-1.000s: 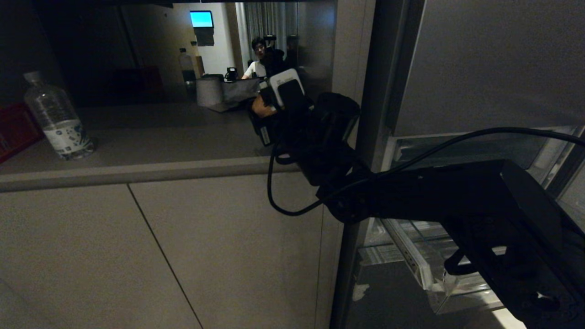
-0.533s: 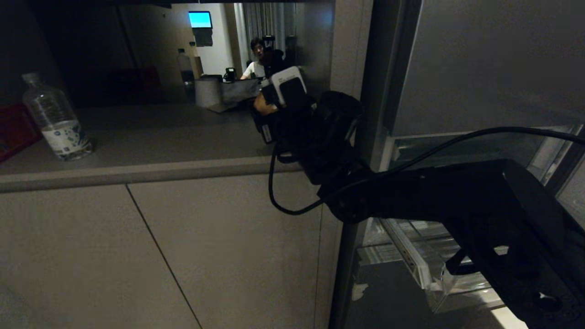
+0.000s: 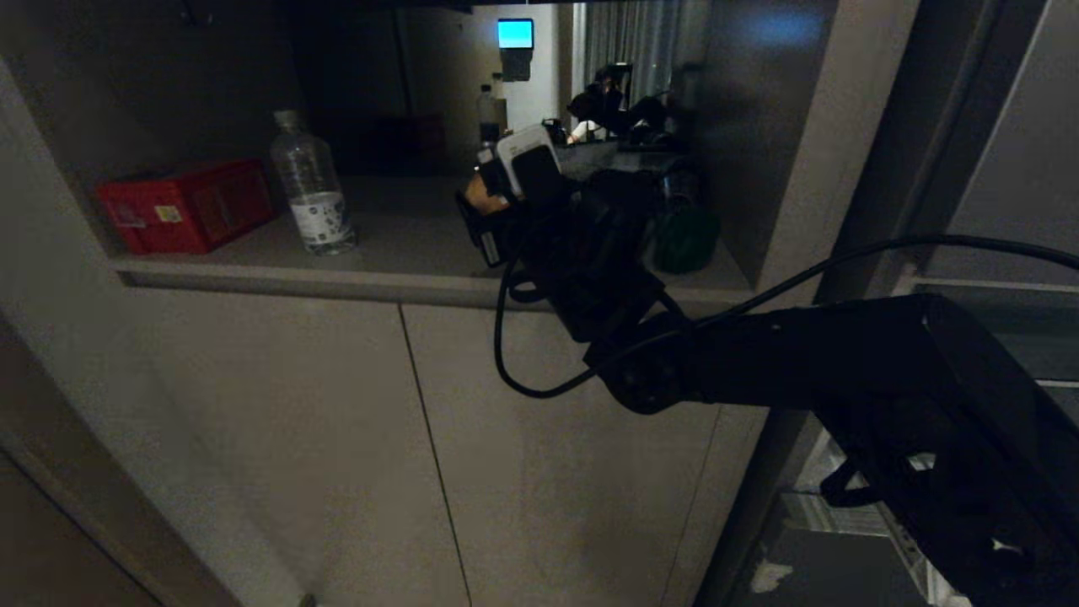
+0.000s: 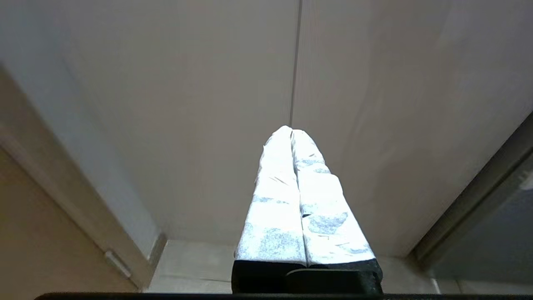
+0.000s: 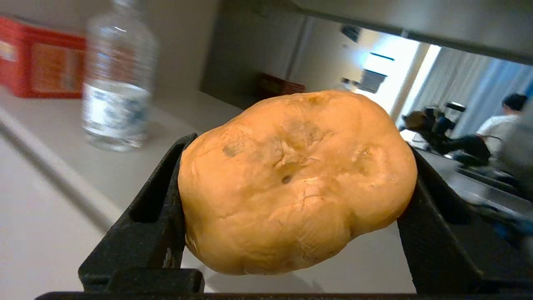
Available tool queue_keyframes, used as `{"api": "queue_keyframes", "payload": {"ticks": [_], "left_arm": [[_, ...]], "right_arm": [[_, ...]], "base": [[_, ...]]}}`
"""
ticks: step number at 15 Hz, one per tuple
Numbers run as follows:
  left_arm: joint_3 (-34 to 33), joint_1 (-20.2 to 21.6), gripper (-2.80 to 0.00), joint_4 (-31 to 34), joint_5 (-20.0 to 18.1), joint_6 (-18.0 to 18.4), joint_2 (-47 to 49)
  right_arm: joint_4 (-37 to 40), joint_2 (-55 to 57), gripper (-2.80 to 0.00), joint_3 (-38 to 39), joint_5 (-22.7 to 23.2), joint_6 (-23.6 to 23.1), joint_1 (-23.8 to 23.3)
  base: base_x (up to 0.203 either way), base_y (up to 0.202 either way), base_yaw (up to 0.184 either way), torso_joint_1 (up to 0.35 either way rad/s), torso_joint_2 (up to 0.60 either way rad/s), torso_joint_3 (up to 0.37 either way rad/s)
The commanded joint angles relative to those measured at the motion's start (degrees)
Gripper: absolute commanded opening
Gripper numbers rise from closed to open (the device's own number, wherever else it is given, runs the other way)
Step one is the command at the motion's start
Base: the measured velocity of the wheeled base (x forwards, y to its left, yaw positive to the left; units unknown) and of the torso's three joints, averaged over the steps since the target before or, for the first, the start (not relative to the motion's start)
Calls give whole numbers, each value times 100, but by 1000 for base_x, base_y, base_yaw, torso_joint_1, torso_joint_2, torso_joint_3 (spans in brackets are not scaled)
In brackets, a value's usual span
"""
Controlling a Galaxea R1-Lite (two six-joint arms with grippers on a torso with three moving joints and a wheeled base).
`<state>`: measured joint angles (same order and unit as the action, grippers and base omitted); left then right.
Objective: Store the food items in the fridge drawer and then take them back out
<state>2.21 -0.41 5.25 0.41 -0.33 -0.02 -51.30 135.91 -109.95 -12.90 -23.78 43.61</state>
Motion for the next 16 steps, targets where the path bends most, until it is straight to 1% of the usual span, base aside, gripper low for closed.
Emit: {"api": "queue_keyframes", "payload": {"ticks": [1, 2, 3, 4, 7, 11, 12, 14, 15, 16], "left_arm": [[-1, -2, -280, 3, 2, -2, 2], [-1, -2, -280, 3, 2, -2, 2], [-1, -2, -280, 3, 2, -2, 2], [-1, -2, -280, 3, 2, -2, 2], [-1, -2, -280, 3, 2, -2, 2], [-1, -2, -280, 3, 2, -2, 2], [-1, -2, -280, 3, 2, -2, 2], [-1, -2, -280, 3, 2, -2, 2], [-1, -2, -280, 3, 2, -2, 2], [-1, -8, -280, 3, 2, -2, 2]], "right_arm": [[-28, -4, -280, -1, -13, -12, -2], [87, -71, -280, -5, -278, -12, -37], [264, -173, -280, -8, -654, -7, -119], [354, -222, -280, -9, -798, 12, -219], [366, -293, -280, 0, -925, 58, -353], [631, -274, -280, 71, -943, 223, -718], [733, -276, -280, 80, -943, 345, -768], [1260, -321, -280, 87, -936, 900, -862], [1287, -330, -280, 86, -931, 926, -874], [1491, -340, -280, 74, -911, 1179, -896]], "base": [[0, 0, 0, 0, 0, 0], [0, 0, 0, 0, 0, 0], [0, 0, 0, 0, 0, 0], [0, 0, 0, 0, 0, 0], [0, 0, 0, 0, 0, 0], [0, 0, 0, 0, 0, 0], [0, 0, 0, 0, 0, 0], [0, 0, 0, 0, 0, 0], [0, 0, 0, 0, 0, 0], [0, 0, 0, 0, 0, 0]]}}
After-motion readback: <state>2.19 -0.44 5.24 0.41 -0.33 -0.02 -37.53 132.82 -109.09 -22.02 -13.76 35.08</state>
